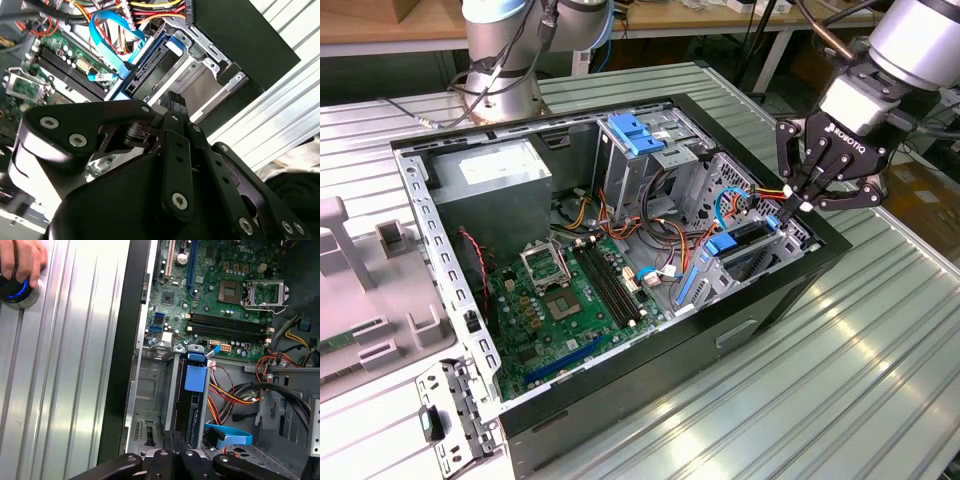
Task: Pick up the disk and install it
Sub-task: 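Insert the first disk wire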
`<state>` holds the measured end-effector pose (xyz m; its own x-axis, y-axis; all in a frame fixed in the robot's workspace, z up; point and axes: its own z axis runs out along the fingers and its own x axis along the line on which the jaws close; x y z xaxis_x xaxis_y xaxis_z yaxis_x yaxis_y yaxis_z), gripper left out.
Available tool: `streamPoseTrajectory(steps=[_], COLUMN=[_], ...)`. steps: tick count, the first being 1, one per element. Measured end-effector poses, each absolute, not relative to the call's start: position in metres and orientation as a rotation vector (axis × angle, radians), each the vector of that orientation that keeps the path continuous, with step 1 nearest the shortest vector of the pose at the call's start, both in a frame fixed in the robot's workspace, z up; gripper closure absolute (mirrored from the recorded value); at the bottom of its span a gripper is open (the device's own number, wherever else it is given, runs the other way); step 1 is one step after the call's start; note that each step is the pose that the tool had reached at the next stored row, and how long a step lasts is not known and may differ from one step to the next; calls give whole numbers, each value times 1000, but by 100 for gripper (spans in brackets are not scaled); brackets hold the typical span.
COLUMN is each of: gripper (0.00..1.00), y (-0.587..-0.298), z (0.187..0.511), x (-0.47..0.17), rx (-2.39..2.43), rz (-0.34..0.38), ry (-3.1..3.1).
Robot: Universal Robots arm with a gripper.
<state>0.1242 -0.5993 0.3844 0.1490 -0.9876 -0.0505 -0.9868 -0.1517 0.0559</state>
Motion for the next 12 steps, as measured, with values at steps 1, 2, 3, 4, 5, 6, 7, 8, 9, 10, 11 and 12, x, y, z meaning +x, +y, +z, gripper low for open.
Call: streamPoseTrajectory(steps=[1, 2, 3, 4, 5, 6, 7, 8, 9, 10, 11, 12], gripper=[89, 89, 89, 89, 89, 89, 89, 89, 89, 89, 89, 89], y=[-599, -599, -599, -599, -599, -599, -599, -599, -599, -599, -599, -599], z=[384, 384, 384, 384, 384, 384, 384, 384, 384, 384, 384, 384], x=[124, 124, 124, 124, 124, 124, 124, 124, 124, 124, 124, 124], rx=[2426, 2454, 2474, 2492, 2526, 2550, 2565, 2585, 2599, 2619, 2633, 2648], rz=[-117, -116, -116, -116, -115, -115, -115, -114, -114, -114, -113, -113], ry=[-1974, -1938, -1911, -1886, -1839, -1802, -1780, -1749, -1728, -1696, -1674, -1648])
